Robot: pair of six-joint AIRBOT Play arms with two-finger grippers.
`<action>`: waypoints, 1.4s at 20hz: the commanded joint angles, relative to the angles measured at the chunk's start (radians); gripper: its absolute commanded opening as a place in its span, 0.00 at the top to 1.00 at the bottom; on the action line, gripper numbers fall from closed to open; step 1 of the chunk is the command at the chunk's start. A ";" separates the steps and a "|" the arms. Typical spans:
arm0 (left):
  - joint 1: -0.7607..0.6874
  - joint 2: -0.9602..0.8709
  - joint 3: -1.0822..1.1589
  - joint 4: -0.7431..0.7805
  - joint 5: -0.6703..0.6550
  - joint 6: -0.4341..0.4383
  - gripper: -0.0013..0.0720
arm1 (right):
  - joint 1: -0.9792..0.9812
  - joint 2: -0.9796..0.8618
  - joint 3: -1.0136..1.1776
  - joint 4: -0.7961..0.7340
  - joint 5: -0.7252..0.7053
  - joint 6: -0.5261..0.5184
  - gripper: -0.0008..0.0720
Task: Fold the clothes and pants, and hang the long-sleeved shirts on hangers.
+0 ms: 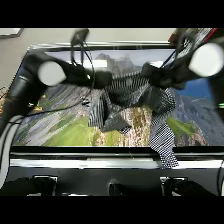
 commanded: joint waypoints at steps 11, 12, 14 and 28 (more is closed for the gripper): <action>0.004 0.206 0.184 -0.119 -0.288 -0.135 0.96 | 0.000 0.121 0.261 0.092 0.126 -0.001 0.95; 0.004 0.206 0.168 -0.119 -0.319 -0.140 0.96 | 0.000 0.117 0.258 0.097 0.135 -0.001 0.95; 0.004 0.204 0.097 -0.118 -0.347 -0.143 0.96 | 0.000 0.101 0.253 0.093 0.174 -0.007 0.95; 0.004 -0.011 -0.242 -0.080 -0.078 -0.125 0.96 | 0.291 0.197 -0.599 -0.072 -0.127 0.254 0.95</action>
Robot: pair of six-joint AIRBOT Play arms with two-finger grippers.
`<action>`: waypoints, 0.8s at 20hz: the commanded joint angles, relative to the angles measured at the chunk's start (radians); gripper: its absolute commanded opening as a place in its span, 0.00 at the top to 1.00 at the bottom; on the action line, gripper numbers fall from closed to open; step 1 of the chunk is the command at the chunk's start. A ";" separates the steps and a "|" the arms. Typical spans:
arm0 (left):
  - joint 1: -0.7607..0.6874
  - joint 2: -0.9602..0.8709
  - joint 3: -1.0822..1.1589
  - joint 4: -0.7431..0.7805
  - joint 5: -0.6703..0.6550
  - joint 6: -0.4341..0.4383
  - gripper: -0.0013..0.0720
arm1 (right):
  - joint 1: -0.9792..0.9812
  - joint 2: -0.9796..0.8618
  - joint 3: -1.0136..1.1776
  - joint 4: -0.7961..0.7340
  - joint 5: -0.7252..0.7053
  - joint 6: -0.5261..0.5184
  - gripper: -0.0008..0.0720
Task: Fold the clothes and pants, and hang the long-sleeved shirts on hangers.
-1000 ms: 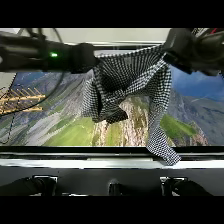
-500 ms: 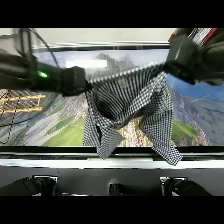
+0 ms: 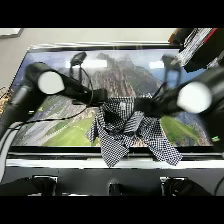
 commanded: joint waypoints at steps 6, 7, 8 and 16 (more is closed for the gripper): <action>0.005 -0.088 -0.014 0.057 0.034 0.018 0.95 | 0.144 0.018 -0.220 -0.164 -0.145 0.264 0.95; 0.016 -0.087 -0.014 0.056 0.025 0.026 0.95 | 0.144 0.018 -0.219 -0.185 -0.111 0.264 0.95; 0.024 -0.087 -0.014 0.055 0.016 0.035 0.95 | 0.144 0.018 -0.218 -0.211 -0.087 0.260 0.95; 0.047 -0.084 -0.011 0.054 0.011 0.042 0.96 | 0.144 0.017 -0.174 -0.339 -0.115 0.271 0.95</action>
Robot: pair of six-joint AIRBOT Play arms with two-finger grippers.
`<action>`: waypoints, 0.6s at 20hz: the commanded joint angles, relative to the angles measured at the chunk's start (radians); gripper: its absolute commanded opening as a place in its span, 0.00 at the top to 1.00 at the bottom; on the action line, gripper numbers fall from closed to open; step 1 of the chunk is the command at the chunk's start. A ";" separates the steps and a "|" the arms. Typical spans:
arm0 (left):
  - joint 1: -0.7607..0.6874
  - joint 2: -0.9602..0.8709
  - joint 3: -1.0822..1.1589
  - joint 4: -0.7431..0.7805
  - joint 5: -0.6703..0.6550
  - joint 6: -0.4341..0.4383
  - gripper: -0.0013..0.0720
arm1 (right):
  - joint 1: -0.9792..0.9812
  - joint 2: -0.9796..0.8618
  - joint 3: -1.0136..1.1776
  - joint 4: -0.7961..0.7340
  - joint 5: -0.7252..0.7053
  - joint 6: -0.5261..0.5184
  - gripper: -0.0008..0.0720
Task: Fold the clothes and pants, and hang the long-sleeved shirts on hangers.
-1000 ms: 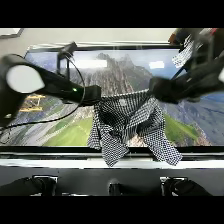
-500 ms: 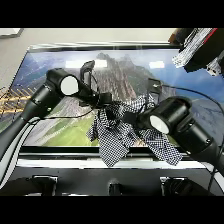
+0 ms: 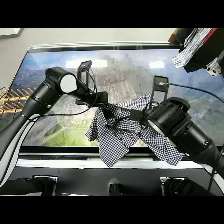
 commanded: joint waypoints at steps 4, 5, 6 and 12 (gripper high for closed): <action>0.004 0.021 0.002 0.004 0.014 0.000 0.95 | 0.001 0.000 0.013 -0.031 -0.092 -0.005 0.95; 0.005 0.028 0.003 0.004 0.025 0.000 0.86 | 0.001 0.000 0.013 -0.028 -0.126 -0.005 0.95; 0.006 0.034 0.010 0.005 0.031 0.000 0.76 | 0.001 0.000 0.013 -0.018 -0.162 -0.005 0.95; 0.143 0.111 0.041 0.025 -0.039 0.066 0.16 | 0.001 -0.002 0.013 0.016 -0.222 -0.030 0.95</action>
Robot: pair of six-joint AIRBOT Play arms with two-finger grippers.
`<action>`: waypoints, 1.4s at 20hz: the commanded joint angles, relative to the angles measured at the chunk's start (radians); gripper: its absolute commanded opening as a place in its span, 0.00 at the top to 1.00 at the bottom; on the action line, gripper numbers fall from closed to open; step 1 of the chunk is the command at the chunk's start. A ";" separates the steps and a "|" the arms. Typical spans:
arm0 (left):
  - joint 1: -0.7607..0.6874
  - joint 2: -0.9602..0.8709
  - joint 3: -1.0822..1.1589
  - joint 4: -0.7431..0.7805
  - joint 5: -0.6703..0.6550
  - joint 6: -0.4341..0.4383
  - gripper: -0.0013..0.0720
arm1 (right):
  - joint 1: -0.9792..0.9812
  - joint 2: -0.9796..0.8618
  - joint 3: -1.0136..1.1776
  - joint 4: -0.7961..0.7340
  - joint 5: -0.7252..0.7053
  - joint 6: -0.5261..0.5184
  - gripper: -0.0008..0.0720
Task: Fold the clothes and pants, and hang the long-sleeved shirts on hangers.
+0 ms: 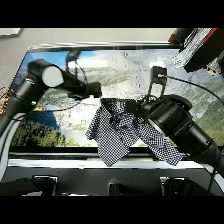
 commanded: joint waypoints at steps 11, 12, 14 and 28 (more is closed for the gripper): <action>0.632 0.332 -0.384 0.155 -0.094 0.182 0.17 | 0.001 -0.001 0.000 0.042 0.002 -0.077 0.95; 0.658 0.332 -0.390 0.155 -0.090 0.180 0.17 | 0.001 -0.001 0.000 0.042 0.004 -0.077 0.95; 0.692 0.331 -0.394 0.159 -0.064 0.172 0.17 | 0.001 -0.001 0.000 0.041 0.006 -0.077 0.95; 1.577 0.149 -0.399 -0.171 0.039 0.796 0.16 | 0.001 -0.001 0.000 0.040 0.009 -0.077 0.95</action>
